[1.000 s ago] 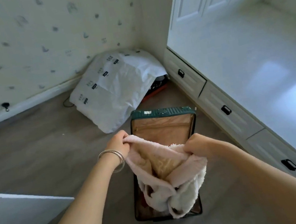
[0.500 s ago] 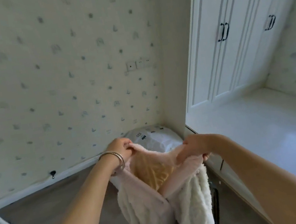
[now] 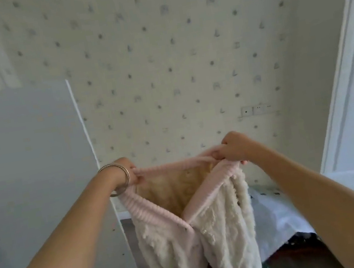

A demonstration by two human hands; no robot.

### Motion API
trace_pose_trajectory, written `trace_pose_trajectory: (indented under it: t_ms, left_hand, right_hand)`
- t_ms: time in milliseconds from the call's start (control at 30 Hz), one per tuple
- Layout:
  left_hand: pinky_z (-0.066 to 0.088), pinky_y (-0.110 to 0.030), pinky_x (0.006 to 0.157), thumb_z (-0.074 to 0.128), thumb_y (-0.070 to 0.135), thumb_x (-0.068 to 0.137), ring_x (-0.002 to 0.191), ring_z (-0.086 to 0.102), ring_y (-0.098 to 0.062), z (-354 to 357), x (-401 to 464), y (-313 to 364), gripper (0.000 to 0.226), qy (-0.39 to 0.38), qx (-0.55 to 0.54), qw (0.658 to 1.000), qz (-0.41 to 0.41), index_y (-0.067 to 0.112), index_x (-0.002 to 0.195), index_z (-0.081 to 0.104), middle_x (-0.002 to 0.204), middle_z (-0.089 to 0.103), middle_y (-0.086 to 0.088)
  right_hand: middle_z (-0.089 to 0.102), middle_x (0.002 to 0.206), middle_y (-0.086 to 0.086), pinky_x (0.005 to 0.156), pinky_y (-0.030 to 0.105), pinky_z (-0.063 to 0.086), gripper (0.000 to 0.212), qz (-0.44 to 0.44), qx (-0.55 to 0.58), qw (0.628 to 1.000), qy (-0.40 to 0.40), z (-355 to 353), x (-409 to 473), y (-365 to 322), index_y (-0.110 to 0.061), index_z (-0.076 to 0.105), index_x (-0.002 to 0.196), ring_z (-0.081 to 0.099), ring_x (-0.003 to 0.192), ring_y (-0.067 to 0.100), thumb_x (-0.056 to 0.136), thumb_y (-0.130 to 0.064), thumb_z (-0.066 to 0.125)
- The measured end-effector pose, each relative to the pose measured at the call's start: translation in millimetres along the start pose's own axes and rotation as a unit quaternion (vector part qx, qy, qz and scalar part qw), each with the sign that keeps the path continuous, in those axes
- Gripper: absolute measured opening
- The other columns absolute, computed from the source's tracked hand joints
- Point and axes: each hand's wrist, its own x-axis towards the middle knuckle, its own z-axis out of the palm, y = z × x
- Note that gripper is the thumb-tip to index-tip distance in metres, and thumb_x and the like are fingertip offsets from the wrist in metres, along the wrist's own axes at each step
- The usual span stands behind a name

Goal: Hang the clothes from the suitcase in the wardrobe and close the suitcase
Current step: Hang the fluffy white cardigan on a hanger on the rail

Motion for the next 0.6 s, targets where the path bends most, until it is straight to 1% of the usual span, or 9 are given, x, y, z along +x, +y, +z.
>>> trace_pose_trajectory:
  t_ms: [67,100,133,167,267,333,400,500,600]
  left_hand:
    - [0.038,-0.023,0.066,0.060,0.031,0.086,0.083,0.058,-0.024,-7.3,-14.1,-16.6,0.025,0.038,0.016,0.999,-0.031,0.009,0.093,0.069,0.087,0.063,-0.011]
    - [0.041,-0.025,0.072,0.058,0.032,0.087,0.093,0.061,-0.026,-12.2,-26.9,-34.5,0.030,0.053,0.011,0.997,-0.060,0.007,0.100,0.068,0.099,0.065,-0.014]
    - [0.043,-0.027,0.078,0.056,0.032,0.088,0.102,0.061,-0.028,-11.7,-28.7,-35.5,0.032,0.063,0.002,0.996,-0.061,0.006,0.104,0.067,0.108,0.066,-0.016]
    - [0.044,-0.027,0.082,0.055,0.030,0.089,0.107,0.061,-0.030,-18.7,-44.7,-55.9,0.032,0.081,-0.008,0.993,-0.089,0.005,0.105,0.067,0.112,0.065,-0.016]
    - [0.042,-0.027,0.082,0.052,0.020,0.089,0.110,0.059,-0.031,-26.9,-61.2,-76.3,0.027,0.130,-0.057,0.985,-0.103,0.005,0.107,0.066,0.117,0.064,-0.016]
    - [0.043,-0.027,0.090,0.053,0.016,0.086,0.113,0.057,-0.028,-36.7,-79.8,-100.2,0.027,0.172,-0.098,0.973,-0.118,0.010,0.110,0.063,0.122,0.062,-0.011]
    - [0.043,-0.028,0.094,0.059,0.014,0.080,0.113,0.057,-0.025,-43.5,-96.3,-119.0,0.033,0.196,-0.155,0.962,-0.113,0.018,0.113,0.060,0.126,0.058,-0.006]
    - [0.046,-0.027,0.093,0.065,0.008,0.072,0.113,0.058,-0.027,-50.6,-116.0,-138.1,0.057,0.186,-0.236,0.949,-0.094,0.026,0.125,0.054,0.131,0.055,-0.008]
    - [0.042,-0.021,0.088,0.068,0.009,0.074,0.121,0.052,-0.022,-63.8,-136.8,-175.1,0.071,0.134,-0.218,0.962,-0.094,0.027,0.138,0.041,0.140,0.046,-0.004]
  right_hand:
    - [0.053,0.055,0.008,0.042,0.021,0.037,0.034,-0.041,0.005,0.999,-0.012,6.2,-2.1,-24.9,0.000,0.061,0.085,0.050,0.045,0.017,0.091,-0.032,0.054]
    - [0.053,0.056,0.007,0.042,0.021,0.037,0.032,-0.066,0.023,0.997,-0.021,12.5,-4.3,-45.2,-0.001,0.059,0.081,0.050,0.045,0.017,0.091,-0.031,0.054]
    - [0.052,0.057,0.007,0.042,0.021,0.037,0.031,-0.074,0.050,0.996,-0.021,14.5,-4.1,-48.9,-0.002,0.058,0.077,0.050,0.046,0.017,0.090,-0.030,0.055]
    - [0.051,0.057,0.007,0.042,0.021,0.037,0.028,-0.105,0.071,0.991,-0.034,24.4,-5.7,-72.7,-0.003,0.056,0.074,0.050,0.046,0.018,0.089,-0.026,0.055]
    - [0.047,0.055,0.006,0.041,0.022,0.034,0.023,-0.148,0.103,0.983,-0.045,38.2,-12.0,-107.0,-0.004,0.053,0.065,0.045,0.046,0.018,0.086,-0.014,0.050]
    - [0.042,0.053,0.005,0.042,0.021,0.030,0.029,-0.190,0.106,0.974,-0.066,52.5,-21.8,-144.7,-0.007,0.046,0.057,0.039,0.046,0.016,0.086,-0.012,0.050]
    - [0.039,0.054,0.004,0.044,0.022,0.028,0.033,-0.227,0.112,0.964,-0.081,68.4,-28.6,-179.0,-0.009,0.042,0.055,0.036,0.048,0.015,0.085,-0.014,0.054]
    - [0.036,0.056,0.002,0.047,0.023,0.028,0.036,-0.272,0.131,0.948,-0.104,92.5,-39.6,-225.1,-0.010,0.040,0.054,0.034,0.050,0.015,0.083,-0.018,0.059]
    - [0.032,0.054,0.000,0.047,0.024,0.025,0.040,-0.332,0.137,0.923,-0.136,125.0,-59.5,-290.6,-0.012,0.037,0.051,0.031,0.049,0.014,0.082,-0.021,0.061]
